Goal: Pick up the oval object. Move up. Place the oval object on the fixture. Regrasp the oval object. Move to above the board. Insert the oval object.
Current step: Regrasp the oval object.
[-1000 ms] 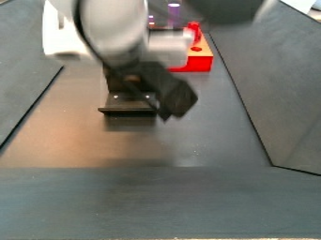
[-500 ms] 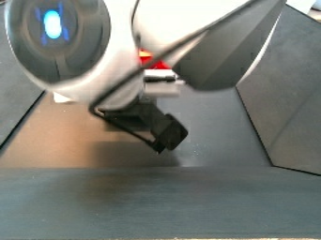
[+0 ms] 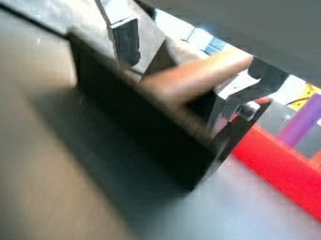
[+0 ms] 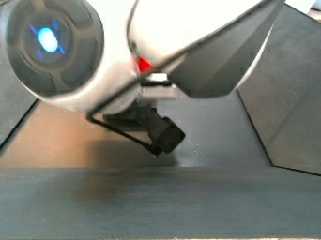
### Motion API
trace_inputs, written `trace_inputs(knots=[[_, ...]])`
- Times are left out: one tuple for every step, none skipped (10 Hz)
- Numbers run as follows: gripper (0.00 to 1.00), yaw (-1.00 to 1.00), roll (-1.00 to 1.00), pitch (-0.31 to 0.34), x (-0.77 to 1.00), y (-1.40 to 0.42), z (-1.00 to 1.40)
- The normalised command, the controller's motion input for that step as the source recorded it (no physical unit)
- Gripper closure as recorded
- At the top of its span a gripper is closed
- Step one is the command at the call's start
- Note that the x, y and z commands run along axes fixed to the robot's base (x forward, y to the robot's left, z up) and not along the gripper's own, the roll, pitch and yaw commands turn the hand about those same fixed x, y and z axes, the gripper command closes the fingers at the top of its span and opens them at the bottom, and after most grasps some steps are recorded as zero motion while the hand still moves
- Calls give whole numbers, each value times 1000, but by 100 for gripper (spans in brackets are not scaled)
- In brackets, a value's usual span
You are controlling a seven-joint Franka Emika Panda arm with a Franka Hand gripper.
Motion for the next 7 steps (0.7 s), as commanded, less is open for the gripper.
trace_inputs(knots=[[0, -8, 40, 62, -27, 3, 1000], [0, -12, 59, 62, -32, -5, 1000], [0, -19, 65, 64, -36, -6, 1000], [0, -22, 62, 59, -39, 0, 942], [0, -27, 54, 56, -36, -2, 706], [0, -32, 52, 53, -34, 1, 524], [0, -31, 53, 51, -30, 0, 282]])
